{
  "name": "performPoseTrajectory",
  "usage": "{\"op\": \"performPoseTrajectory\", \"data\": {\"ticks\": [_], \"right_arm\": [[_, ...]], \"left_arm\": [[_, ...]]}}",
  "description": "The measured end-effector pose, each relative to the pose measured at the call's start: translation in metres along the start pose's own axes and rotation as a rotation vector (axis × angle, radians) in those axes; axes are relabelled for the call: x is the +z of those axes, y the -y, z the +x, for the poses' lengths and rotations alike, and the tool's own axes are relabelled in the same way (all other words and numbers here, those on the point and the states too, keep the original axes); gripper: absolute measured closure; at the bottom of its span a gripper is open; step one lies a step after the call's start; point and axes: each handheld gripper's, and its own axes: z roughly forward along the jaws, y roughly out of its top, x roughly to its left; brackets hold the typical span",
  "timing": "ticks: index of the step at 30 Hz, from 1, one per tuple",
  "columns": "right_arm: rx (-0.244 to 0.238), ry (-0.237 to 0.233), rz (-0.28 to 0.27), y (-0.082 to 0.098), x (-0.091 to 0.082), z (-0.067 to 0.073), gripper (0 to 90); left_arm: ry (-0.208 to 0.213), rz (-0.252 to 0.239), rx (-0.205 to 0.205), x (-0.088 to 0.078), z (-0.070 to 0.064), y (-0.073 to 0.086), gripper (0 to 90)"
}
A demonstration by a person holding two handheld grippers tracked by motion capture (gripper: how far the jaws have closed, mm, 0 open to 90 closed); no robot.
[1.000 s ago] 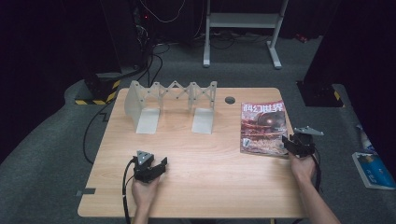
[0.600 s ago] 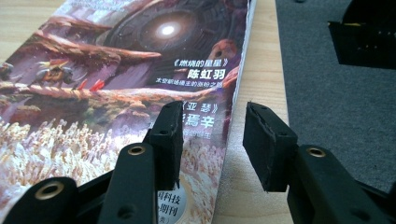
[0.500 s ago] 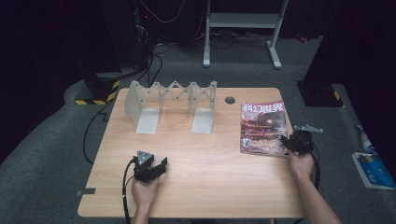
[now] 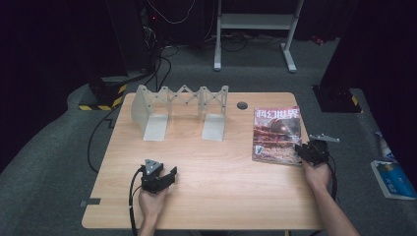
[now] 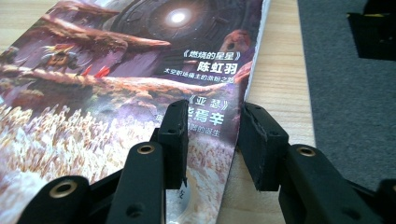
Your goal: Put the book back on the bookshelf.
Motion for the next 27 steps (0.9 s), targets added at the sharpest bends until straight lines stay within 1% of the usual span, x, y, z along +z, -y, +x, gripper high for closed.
{"op": "performPoseTrajectory", "data": {"ticks": [1,2,3,4,5,7,9,11,12,14,15,16,17,18,19,20,21,23,24,25,26,27], "right_arm": [[0.001,-0.005,0.002,0.000,0.000,0.000,62.7],[0.013,-0.015,0.001,0.001,0.000,-0.001,62.7],[0.013,-0.015,0.001,0.001,0.000,-0.001,62.7],[0.011,-0.014,-0.009,0.002,0.000,-0.001,62.8],[0.011,-0.014,-0.009,0.002,0.000,-0.001,62.8],[0.012,-0.016,-0.014,0.003,0.000,-0.001,62.8],[0.015,-0.016,-0.014,0.003,0.000,-0.001,62.8],[0.019,-0.010,-0.015,0.003,0.000,0.000,62.9],[0.014,-0.004,-0.016,0.003,0.000,0.001,62.9],[0.013,0.001,-0.017,0.004,-0.001,0.002,62.9],[0.013,0.001,-0.015,0.004,-0.001,0.003,62.9],[0.013,0.002,-0.012,0.003,-0.001,0.003,62.9],[0.014,0.002,-0.012,0.004,-0.001,0.003,62.9],[0.014,0.002,-0.012,0.004,-0.001,0.003,62.9],[0.010,0.004,-0.015,0.004,-0.001,0.004,62.9],[0.010,0.004,-0.015,0.004,-0.001,0.004,62.9],[0.011,0.006,-0.012,0.004,-0.001,0.005,62.9],[0.005,0.008,-0.016,0.004,-0.001,0.006,62.9],[-0.001,0.009,-0.017,0.005,-0.001,0.007,62.9],[-0.001,0.009,-0.017,0.005,-0.001,0.007,62.9],[-0.002,0.010,-0.014,0.005,-0.002,0.007,63.0],[-0.002,0.010,-0.014,0.005,-0.002,0.007,63.0]], "left_arm": [[0.003,0.004,0.013,0.000,-0.002,-0.001,40.7],[0.006,0.007,0.022,0.001,-0.003,-0.001,40.8],[0.012,0.006,0.023,0.001,-0.004,-0.002,40.8],[0.037,0.012,0.022,0.003,-0.006,-0.004,40.8],[0.037,0.012,0.022,0.003,-0.006,-0.004,40.8],[0.055,0.030,0.044,0.006,-0.010,-0.007,40.7],[0.071,0.029,0.056,0.007,-0.013,-0.011,40.7],[0.072,0.039,0.082,0.008,-0.017,-0.016,40.5],[0.072,0.038,0.092,0.009,-0.018,-0.018,40.6],[0.085,0.031,0.089,0.009,-0.020,-0.021,40.6],[0.090,0.037,0.089,0.009,-0.021,-0.023,40.6],[0.103,0.038,0.094,0.009,-0.023,-0.028,40.7],[0.103,0.038,0.094,0.009,-0.023,-0.028,40.8],[0.112,0.030,0.098,0.010,-0.026,-0.031,40.8],[0.129,0.010,0.099,0.010,-0.029,-0.035,40.8],[0.129,0.010,0.099,0.010,-0.029,-0.035,40.7],[0.136,0.013,0.104,0.011,-0.033,-0.038,40.7],[0.146,0.018,0.131,0.014,-0.038,-0.043,40.9],[0.164,0.019,0.132,0.017,-0.042,-0.046,41.0],[0.164,0.019,0.132,0.017,-0.042,-0.046,41.0],[0.159,0.039,0.152,0.022,-0.046,-0.051,40.7],[0.159,0.039,0.152,0.022,-0.046,-0.051,40.7]]}}
